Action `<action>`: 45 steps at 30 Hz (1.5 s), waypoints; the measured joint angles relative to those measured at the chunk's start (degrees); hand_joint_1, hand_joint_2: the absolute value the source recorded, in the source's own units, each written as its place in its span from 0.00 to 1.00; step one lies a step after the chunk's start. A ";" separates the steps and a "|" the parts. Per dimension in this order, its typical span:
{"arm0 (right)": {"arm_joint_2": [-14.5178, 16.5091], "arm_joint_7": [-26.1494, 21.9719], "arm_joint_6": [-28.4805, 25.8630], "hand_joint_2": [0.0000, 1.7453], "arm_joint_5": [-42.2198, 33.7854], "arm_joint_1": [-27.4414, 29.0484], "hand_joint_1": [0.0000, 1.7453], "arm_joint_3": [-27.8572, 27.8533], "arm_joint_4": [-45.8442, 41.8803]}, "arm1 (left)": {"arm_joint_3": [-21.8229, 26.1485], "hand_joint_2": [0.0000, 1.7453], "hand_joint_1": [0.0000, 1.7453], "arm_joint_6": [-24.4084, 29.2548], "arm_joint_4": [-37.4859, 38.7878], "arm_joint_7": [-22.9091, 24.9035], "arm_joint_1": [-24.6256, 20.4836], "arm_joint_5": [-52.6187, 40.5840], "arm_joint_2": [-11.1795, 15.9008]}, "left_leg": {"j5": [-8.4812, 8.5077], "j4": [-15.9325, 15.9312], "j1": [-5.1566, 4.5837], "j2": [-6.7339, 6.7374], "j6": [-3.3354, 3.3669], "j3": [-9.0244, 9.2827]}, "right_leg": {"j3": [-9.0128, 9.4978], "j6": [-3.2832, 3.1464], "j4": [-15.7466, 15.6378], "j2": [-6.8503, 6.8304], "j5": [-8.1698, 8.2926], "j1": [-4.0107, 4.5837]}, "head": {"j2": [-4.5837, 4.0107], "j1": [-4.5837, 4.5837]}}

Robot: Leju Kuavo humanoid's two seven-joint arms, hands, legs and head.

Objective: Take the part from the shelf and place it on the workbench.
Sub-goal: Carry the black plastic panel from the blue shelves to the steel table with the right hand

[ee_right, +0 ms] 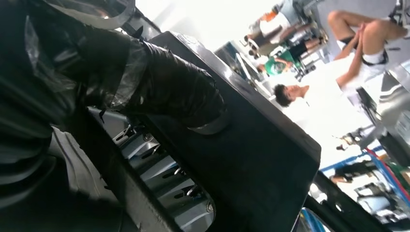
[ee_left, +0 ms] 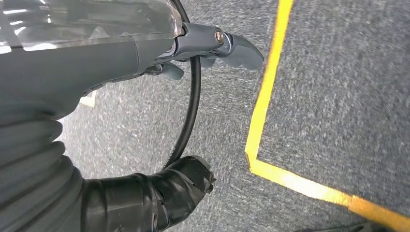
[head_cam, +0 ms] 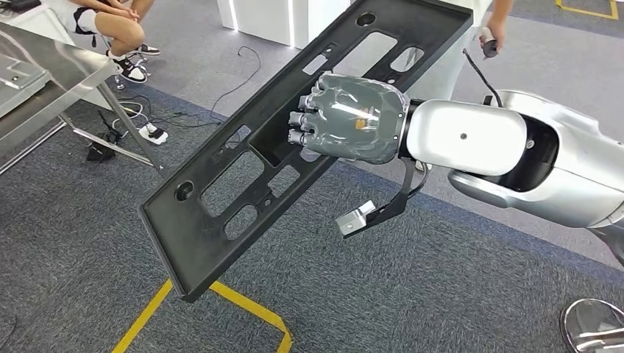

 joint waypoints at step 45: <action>-0.43 1.32 -2.56 1.00 3.30 -0.25 1.00 4.84 -0.26 | 1.37 1.00 0.00 0.23 0.01 0.88 -0.13 0.13 0.20 | 0.78 -3.35 -0.67 -7.39 3.49 1.90 | -3.96 0.58 6.88 6.30 -1.21 0.33 | 0.00 -0.22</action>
